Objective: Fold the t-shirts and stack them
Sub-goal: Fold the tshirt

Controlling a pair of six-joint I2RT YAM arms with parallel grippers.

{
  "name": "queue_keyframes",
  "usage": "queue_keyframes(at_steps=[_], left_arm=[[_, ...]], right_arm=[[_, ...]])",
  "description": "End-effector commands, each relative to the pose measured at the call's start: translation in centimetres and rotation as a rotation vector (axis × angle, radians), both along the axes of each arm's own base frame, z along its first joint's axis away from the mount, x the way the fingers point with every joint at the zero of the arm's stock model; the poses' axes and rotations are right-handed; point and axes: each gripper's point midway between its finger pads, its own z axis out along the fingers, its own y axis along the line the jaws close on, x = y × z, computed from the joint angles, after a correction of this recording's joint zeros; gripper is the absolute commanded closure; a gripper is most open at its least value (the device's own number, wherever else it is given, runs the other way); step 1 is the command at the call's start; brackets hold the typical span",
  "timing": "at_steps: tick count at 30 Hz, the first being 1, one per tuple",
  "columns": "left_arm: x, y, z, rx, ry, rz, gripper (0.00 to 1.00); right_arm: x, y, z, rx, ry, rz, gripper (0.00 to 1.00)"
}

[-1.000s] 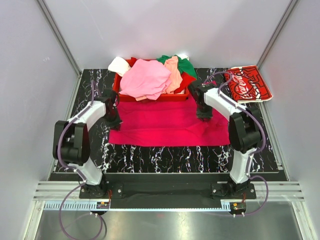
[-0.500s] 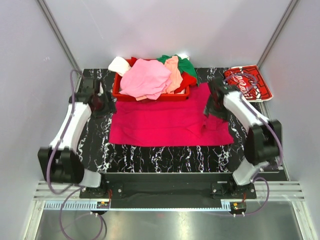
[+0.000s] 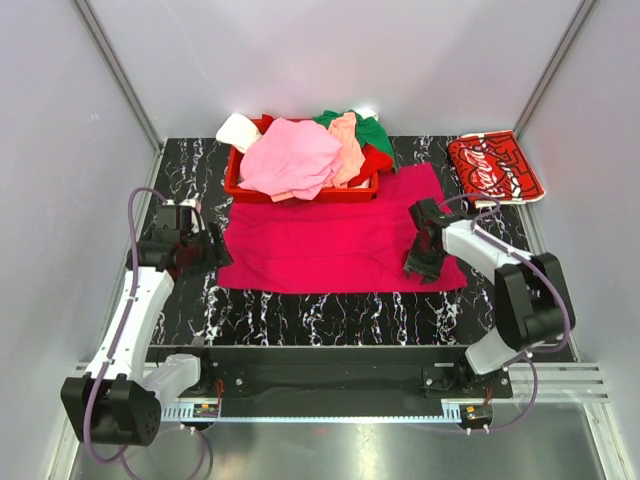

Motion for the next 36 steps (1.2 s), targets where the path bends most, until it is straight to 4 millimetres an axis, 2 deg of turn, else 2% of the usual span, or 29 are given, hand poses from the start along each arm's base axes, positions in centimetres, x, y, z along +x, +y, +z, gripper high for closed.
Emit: queue_keyframes(at_steps=[1,4,6,7,9,10,12,15,16,18,19,20,24,27,28,30,31,32,33,34,36], left_arm=[[1.3,-0.7,0.9,-0.031,-0.086,-0.034,0.30],[1.5,-0.9,0.8,-0.040,-0.101,-0.041,0.30],[1.5,-0.9,0.8,-0.040,-0.099,-0.041,0.30],[1.6,-0.9,0.7,-0.041,-0.099,-0.043,0.30],[1.6,-1.0,0.7,-0.042,-0.099,-0.044,0.30],[1.5,-1.0,0.7,-0.042,-0.102,-0.044,0.30],[1.6,-1.0,0.8,-0.042,-0.108,-0.044,0.31],[1.6,-1.0,0.8,-0.044,-0.108,-0.046,0.31],[1.7,-1.0,0.9,-0.044,-0.112,-0.047,0.31],[1.6,-1.1,0.7,-0.046,-0.107,-0.047,0.32],[1.6,-1.1,0.8,-0.046,-0.108,-0.047,0.32],[1.7,-1.0,0.9,-0.044,-0.112,-0.047,0.32],[1.6,-1.0,0.6,-0.046,-0.109,-0.044,0.32],[1.7,-1.1,0.4,-0.047,-0.102,-0.044,0.32],[1.7,-1.0,0.2,-0.046,-0.092,-0.040,0.32],[1.6,-0.9,-0.3,-0.043,-0.063,-0.024,0.31],[1.3,-0.9,-0.6,-0.044,-0.038,-0.016,0.30],[1.1,-0.7,-1.1,-0.041,-0.009,0.005,0.27],[0.9,-0.8,-1.4,-0.063,0.017,0.043,0.25],[0.7,-1.1,-1.7,-0.086,0.035,0.060,0.23],[-0.1,-2.3,-3.3,-0.175,0.091,0.110,0.18]], right_arm=[[3.6,0.7,0.4,-0.006,-0.072,-0.001,0.56],[4.8,0.7,-0.9,-0.040,-0.035,0.012,0.57],[6.3,0.6,-0.5,-0.068,-0.049,0.011,0.57],[6.4,0.5,-1.2,-0.086,-0.022,0.021,0.57],[8.4,0.1,-0.2,-0.126,-0.050,0.010,0.57],[8.6,-0.2,-0.7,-0.152,-0.022,0.023,0.57],[12.3,-0.4,0.9,-0.181,-0.074,0.007,0.56],[16.0,-0.8,1.6,-0.204,-0.107,-0.008,0.56],[18.4,-0.6,2.0,-0.211,-0.119,-0.011,0.56],[19.9,-0.7,2.4,-0.231,-0.111,-0.004,0.56],[21.8,-0.3,3.5,-0.232,-0.147,-0.004,0.55],[22.3,-0.4,4.1,-0.240,-0.158,-0.002,0.53],[21.9,-1.5,7.4,-0.285,-0.201,-0.007,0.43],[18.9,-2.9,8.9,-0.308,-0.212,-0.016,0.33],[17.1,-3.7,9.2,-0.302,-0.219,-0.033,0.30],[14.9,-4.4,9.2,-0.258,-0.221,-0.058,0.27],[12.6,-4.9,8.9,-0.225,-0.225,-0.079,0.26],[11.5,-5.7,8.6,-0.192,-0.220,-0.114,0.26],[10.8,-5.0,8.3,-0.118,-0.233,-0.116,0.23],[8.0,-5.1,7.3,-0.089,-0.211,-0.125,0.21],[6.1,-4.8,6.4,-0.028,-0.199,-0.139,0.09]])
